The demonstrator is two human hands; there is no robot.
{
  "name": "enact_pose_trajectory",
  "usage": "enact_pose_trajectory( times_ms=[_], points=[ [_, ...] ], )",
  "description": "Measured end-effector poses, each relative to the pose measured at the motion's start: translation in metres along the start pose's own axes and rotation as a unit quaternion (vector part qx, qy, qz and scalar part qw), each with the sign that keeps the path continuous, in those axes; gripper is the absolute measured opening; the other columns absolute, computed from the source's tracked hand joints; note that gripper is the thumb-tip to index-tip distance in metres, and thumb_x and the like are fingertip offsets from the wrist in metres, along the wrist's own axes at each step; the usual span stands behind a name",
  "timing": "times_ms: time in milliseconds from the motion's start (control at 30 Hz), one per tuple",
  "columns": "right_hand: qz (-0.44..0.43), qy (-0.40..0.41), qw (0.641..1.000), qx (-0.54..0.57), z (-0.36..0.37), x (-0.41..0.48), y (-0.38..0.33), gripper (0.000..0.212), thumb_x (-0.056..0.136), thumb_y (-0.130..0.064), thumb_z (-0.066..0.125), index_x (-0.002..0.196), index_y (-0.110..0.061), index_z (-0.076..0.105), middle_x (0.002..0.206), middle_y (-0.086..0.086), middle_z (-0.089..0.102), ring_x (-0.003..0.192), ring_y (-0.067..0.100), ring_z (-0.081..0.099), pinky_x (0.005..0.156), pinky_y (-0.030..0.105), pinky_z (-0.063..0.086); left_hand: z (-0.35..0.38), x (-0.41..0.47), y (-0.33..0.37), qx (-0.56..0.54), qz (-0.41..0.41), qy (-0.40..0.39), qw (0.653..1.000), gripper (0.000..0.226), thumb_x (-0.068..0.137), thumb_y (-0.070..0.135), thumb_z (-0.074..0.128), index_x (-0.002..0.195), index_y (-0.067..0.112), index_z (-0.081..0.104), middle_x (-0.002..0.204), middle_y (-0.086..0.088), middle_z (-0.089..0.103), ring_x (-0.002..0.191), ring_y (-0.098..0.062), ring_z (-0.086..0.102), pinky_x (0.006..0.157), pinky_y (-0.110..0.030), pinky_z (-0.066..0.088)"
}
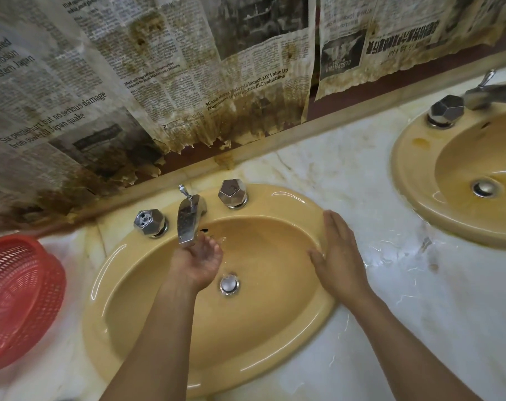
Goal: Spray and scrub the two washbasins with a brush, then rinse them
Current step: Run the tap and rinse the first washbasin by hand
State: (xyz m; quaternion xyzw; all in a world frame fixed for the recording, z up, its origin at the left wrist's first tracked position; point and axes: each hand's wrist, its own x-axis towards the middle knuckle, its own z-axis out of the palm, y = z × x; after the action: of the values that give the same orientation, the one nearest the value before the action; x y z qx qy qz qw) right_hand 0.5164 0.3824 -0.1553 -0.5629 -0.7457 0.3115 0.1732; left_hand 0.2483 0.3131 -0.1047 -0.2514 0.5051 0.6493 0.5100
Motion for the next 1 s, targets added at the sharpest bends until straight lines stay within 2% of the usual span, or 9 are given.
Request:
enact_pose_trajectory(
  times_ms=[133, 333, 433, 500, 567, 667, 767, 867, 1000],
  points=[
    [0.004, 0.015, 1.000, 0.002, 0.004, 0.001, 0.000, 0.084, 0.095, -0.023, 0.066, 0.162, -0.015, 0.016, 0.168, 0.001, 0.016, 0.152, 0.020, 0.015, 0.120, 0.034, 0.025, 0.005, 0.009, -0.007, -0.026, -0.014, -0.005, 1.000, 0.036, 0.105, 0.019, 0.042, 0.081, 0.009, 0.066, 0.068, -0.005, 0.064, 0.071, -0.014, 0.057, 0.072, -0.025, 0.050],
    [0.010, 0.027, 1.000, -0.009, 0.006, 0.002, -0.002, 0.083, 0.095, -0.024, 0.066, 0.162, -0.015, 0.016, 0.168, 0.000, 0.017, 0.151, 0.019, 0.017, 0.120, 0.035, 0.026, 0.010, 0.025, -0.010, -0.036, -0.045, 0.009, 0.998, 0.041, 0.106, 0.016, 0.035, 0.081, 0.009, 0.067, 0.067, -0.007, 0.065, 0.068, -0.015, 0.059, 0.066, -0.027, 0.049],
    [0.014, 0.026, 1.000, -0.009, 0.006, 0.002, -0.003, 0.083, 0.096, -0.025, 0.065, 0.162, -0.016, 0.016, 0.168, -0.002, 0.017, 0.152, 0.018, 0.017, 0.120, 0.036, 0.028, 0.021, 0.021, -0.017, -0.035, -0.040, -0.001, 0.999, 0.036, 0.110, 0.016, 0.036, 0.090, 0.010, 0.066, 0.073, -0.006, 0.066, 0.072, -0.014, 0.060, 0.067, -0.025, 0.050],
    [0.015, 0.023, 1.000, -0.012, 0.006, 0.002, -0.002, 0.083, 0.097, -0.025, 0.063, 0.163, -0.018, 0.014, 0.169, -0.004, 0.014, 0.153, 0.016, 0.014, 0.121, 0.035, 0.026, 0.035, 0.011, -0.024, -0.026, -0.031, -0.050, 0.998, 0.035, 0.111, 0.017, 0.034, 0.107, 0.005, 0.066, 0.093, -0.012, 0.071, 0.087, -0.019, 0.067, 0.075, -0.028, 0.053],
    [0.011, 0.012, 1.000, -0.023, 0.006, 0.004, -0.002, 0.084, 0.098, -0.026, 0.062, 0.163, -0.018, 0.009, 0.169, -0.004, 0.010, 0.154, 0.017, 0.011, 0.123, 0.034, 0.022, 0.053, -0.001, -0.033, 0.008, -0.027, -0.136, 0.990, 0.039, 0.111, 0.019, 0.034, 0.121, -0.004, 0.064, 0.116, -0.023, 0.072, 0.112, -0.031, 0.068, 0.093, -0.037, 0.054],
    [-0.004, 0.003, 0.995, -0.096, 0.010, 0.008, -0.003, 0.088, 0.098, -0.025, 0.061, 0.162, -0.012, 0.002, 0.170, 0.003, 0.000, 0.157, 0.022, 0.006, 0.124, 0.033, 0.012, 0.070, -0.007, -0.046, 0.039, -0.035, -0.198, 0.979, 0.047, 0.112, 0.024, 0.031, 0.130, -0.010, 0.058, 0.132, -0.028, 0.064, 0.129, -0.038, 0.059, 0.115, -0.048, 0.042],
    [-0.052, -0.015, 0.976, -0.212, 0.015, 0.016, -0.012, 0.103, 0.091, -0.035, 0.067, 0.161, -0.006, -0.003, 0.168, 0.017, -0.009, 0.156, 0.032, -0.009, 0.126, 0.045, 0.005, 0.052, -0.001, -0.048, 0.012, -0.030, -0.168, 0.985, 0.047, 0.112, 0.026, 0.030, 0.136, -0.006, 0.056, 0.137, -0.025, 0.063, 0.133, -0.036, 0.057, 0.117, -0.047, 0.040],
    [-0.144, -0.071, 0.949, -0.270, 0.014, 0.051, -0.029, 0.104, 0.094, -0.051, 0.060, 0.161, -0.011, -0.010, 0.166, 0.013, -0.024, 0.153, 0.031, -0.022, 0.126, 0.051, 0.000, 0.015, 0.007, -0.040, -0.038, -0.029, -0.125, 0.991, 0.042, 0.111, 0.023, 0.034, 0.133, -0.003, 0.059, 0.131, -0.022, 0.067, 0.130, -0.036, 0.060, 0.116, -0.046, 0.042],
    [-0.249, -0.125, 0.914, -0.295, 0.027, 0.115, -0.068, 0.108, 0.091, -0.062, 0.057, 0.161, -0.015, -0.011, 0.170, 0.006, -0.014, 0.157, 0.024, -0.008, 0.126, 0.046, 0.008, -0.017, 0.011, -0.023, -0.073, -0.005, -0.057, 0.996, 0.041, 0.110, 0.021, 0.030, 0.121, 0.001, 0.065, 0.115, -0.018, 0.074, 0.117, -0.032, 0.066, 0.110, -0.044, 0.046]
  ],
)
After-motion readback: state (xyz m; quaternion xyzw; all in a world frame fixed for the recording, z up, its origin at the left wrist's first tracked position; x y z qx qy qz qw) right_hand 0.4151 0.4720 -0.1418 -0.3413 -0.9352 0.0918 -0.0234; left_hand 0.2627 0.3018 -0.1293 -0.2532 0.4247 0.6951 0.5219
